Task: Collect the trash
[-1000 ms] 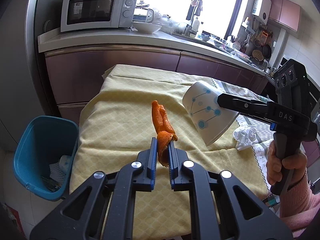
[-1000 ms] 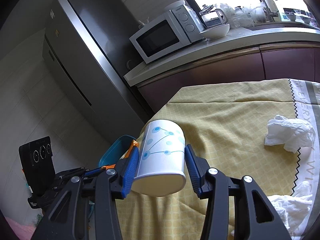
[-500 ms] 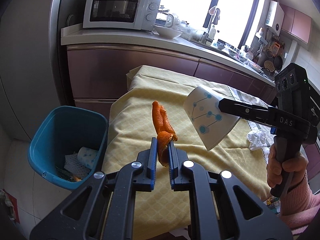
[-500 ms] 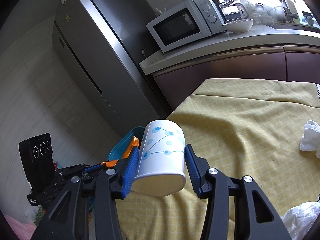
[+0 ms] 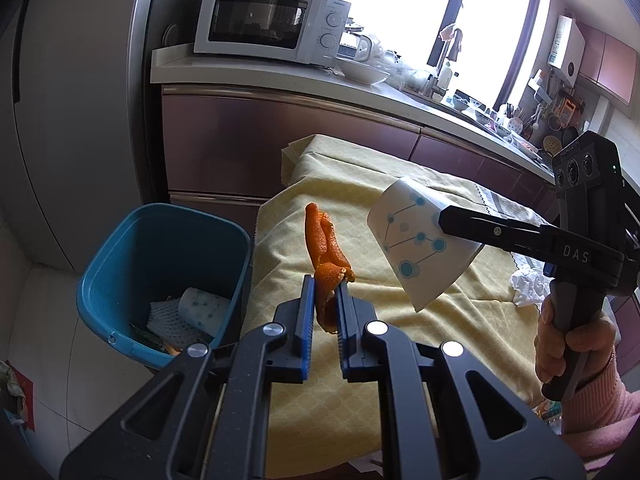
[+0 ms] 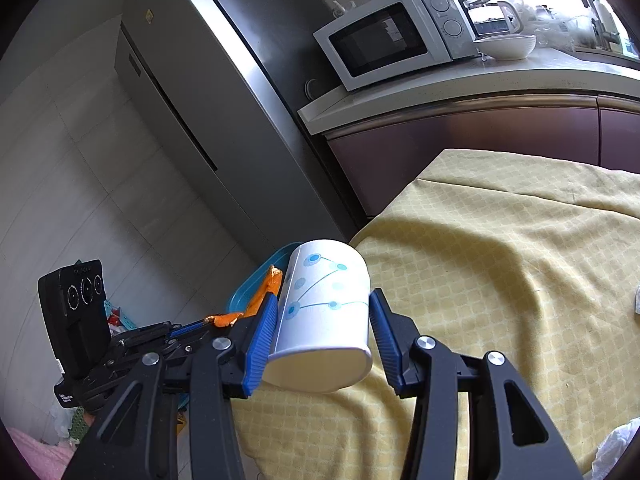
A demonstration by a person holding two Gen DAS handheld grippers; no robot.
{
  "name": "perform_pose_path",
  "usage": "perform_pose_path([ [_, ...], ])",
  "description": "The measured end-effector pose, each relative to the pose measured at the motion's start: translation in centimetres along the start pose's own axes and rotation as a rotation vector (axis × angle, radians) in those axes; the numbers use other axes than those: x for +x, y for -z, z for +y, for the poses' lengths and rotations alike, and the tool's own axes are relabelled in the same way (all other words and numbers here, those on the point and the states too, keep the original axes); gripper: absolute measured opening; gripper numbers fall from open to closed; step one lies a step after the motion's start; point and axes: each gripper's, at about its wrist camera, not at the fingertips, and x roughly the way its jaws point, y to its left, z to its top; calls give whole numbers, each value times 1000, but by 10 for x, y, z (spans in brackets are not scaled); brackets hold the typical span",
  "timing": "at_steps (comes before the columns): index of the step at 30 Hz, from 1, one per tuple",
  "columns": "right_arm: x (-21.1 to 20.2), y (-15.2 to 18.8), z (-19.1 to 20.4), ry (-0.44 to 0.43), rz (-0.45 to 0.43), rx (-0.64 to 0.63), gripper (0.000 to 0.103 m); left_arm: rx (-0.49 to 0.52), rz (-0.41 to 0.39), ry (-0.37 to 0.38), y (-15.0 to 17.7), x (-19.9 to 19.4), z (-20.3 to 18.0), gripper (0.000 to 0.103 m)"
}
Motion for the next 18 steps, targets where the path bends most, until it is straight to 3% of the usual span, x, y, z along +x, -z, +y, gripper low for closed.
perform_pose_path([
  [18,26,-5,19,-44,47,-30,45,-46,-26,-50,-3,-13,28,10],
])
